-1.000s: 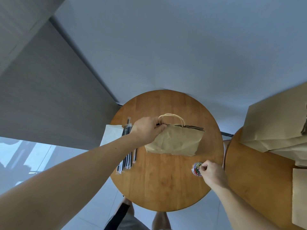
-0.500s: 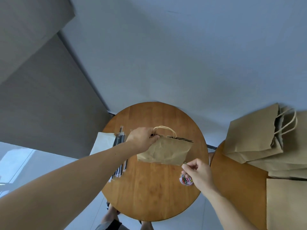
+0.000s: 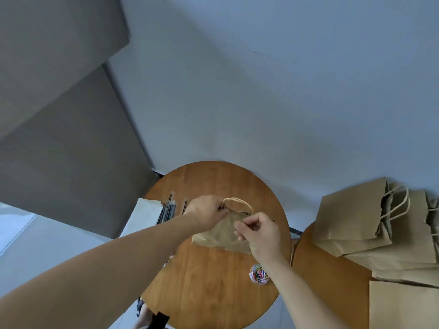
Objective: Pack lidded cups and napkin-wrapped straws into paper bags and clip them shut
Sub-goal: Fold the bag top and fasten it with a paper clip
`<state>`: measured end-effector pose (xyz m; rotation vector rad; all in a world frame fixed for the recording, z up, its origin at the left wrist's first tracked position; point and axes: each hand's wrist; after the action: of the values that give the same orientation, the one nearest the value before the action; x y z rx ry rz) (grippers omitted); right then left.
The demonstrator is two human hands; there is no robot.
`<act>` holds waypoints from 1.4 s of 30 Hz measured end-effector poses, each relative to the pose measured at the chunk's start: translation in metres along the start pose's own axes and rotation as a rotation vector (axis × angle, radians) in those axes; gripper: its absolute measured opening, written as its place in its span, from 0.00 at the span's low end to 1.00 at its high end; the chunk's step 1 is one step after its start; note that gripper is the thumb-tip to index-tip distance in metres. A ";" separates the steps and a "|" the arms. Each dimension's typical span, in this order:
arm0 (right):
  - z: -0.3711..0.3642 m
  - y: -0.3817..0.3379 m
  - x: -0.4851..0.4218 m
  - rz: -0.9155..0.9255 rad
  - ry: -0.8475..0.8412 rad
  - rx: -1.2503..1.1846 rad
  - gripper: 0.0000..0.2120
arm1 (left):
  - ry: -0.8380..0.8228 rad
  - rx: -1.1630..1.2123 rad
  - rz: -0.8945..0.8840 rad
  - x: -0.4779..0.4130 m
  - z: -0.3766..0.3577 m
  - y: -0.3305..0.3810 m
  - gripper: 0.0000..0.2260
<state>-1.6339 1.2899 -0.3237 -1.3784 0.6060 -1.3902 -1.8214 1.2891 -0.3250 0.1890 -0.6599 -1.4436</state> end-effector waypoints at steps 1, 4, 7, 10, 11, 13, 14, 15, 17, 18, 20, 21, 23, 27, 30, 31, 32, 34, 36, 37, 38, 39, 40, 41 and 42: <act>-0.004 -0.003 -0.001 0.009 -0.001 -0.003 0.09 | 0.005 -0.008 -0.001 0.000 0.000 0.001 0.09; -0.011 -0.009 -0.008 0.084 0.020 0.034 0.12 | 0.010 0.004 -0.015 -0.002 -0.001 0.000 0.09; -0.011 -0.015 -0.018 0.179 0.052 0.132 0.10 | 0.036 0.035 -0.035 -0.001 -0.002 -0.004 0.07; -0.010 -0.019 -0.027 0.230 0.074 0.245 0.07 | 0.065 0.061 -0.047 -0.001 -0.003 -0.007 0.06; -0.010 -0.020 -0.030 0.242 0.076 0.280 0.06 | 0.064 0.066 -0.050 -0.001 -0.003 -0.009 0.06; -0.010 -0.021 -0.035 0.265 0.068 0.343 0.06 | 0.056 0.078 -0.059 -0.002 -0.003 -0.010 0.06; -0.010 -0.021 -0.037 0.273 0.063 0.372 0.06 | 0.051 0.078 -0.064 -0.002 -0.002 -0.011 0.06; -0.010 -0.021 -0.039 0.277 0.056 0.393 0.06 | 0.045 0.074 -0.069 -0.003 -0.002 -0.011 0.07; -0.009 -0.020 -0.043 0.281 0.029 0.426 0.06 | 0.032 0.063 -0.075 -0.003 -0.001 -0.010 0.08; -0.009 -0.020 -0.044 0.287 0.017 0.438 0.06 | 0.028 0.059 -0.076 -0.003 -0.001 -0.010 0.09; -0.008 -0.022 -0.046 0.305 0.012 0.445 0.06 | 0.026 0.060 -0.078 -0.003 0.001 -0.008 0.09; -0.008 -0.023 -0.047 0.317 0.021 0.442 0.07 | 0.024 0.058 -0.079 -0.003 0.001 -0.008 0.10; -0.009 -0.025 -0.048 0.327 0.032 0.422 0.08 | 0.017 0.054 -0.084 -0.003 0.002 -0.007 0.10; -0.010 -0.026 -0.049 0.327 -0.015 0.472 0.07 | 0.017 0.055 -0.091 -0.004 0.001 -0.008 0.08; -0.009 -0.025 -0.051 0.338 -0.028 0.560 0.05 | 0.024 0.049 -0.111 -0.004 -0.001 -0.008 0.07; -0.008 -0.025 -0.052 0.347 -0.020 0.576 0.05 | 0.027 0.046 -0.116 -0.004 -0.001 -0.008 0.08; -0.009 -0.025 -0.053 0.361 -0.013 0.589 0.05 | 0.028 0.045 -0.117 -0.005 -0.001 -0.008 0.08; -0.009 -0.023 -0.054 0.390 -0.013 0.612 0.05 | 0.029 0.042 -0.119 -0.005 -0.001 -0.009 0.08; -0.009 -0.021 -0.054 0.400 -0.023 0.628 0.05 | 0.044 0.035 -0.133 -0.005 -0.002 -0.010 0.09; -0.009 -0.020 -0.054 0.403 -0.032 0.641 0.05 | 0.057 0.031 -0.142 -0.004 -0.002 -0.010 0.09; -0.009 -0.019 -0.055 0.404 -0.043 0.660 0.06 | 0.070 0.028 -0.147 -0.003 -0.002 -0.010 0.08; -0.009 -0.018 -0.055 0.402 -0.053 0.680 0.06 | 0.080 0.027 -0.149 -0.003 -0.003 -0.010 0.08; -0.009 -0.018 -0.056 0.397 -0.063 0.698 0.06 | 0.088 0.030 -0.150 -0.003 -0.004 -0.010 0.08; -0.008 -0.018 -0.057 0.391 -0.074 0.720 0.06 | 0.097 0.037 -0.152 -0.002 -0.005 -0.010 0.08; -0.007 -0.018 -0.057 0.384 -0.087 0.755 0.06 | 0.107 0.044 -0.156 -0.001 -0.006 -0.010 0.08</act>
<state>-1.6578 1.3451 -0.3323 -0.6663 0.2207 -1.0707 -1.8268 1.2870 -0.3353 0.3563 -0.5999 -1.5570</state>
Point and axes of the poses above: each hand's wrist, its own x-axis away from the middle knuckle, its own z-axis out of the back of the hand, y = z × x, and after that the axes turned 6 degrees about -z, right-handed
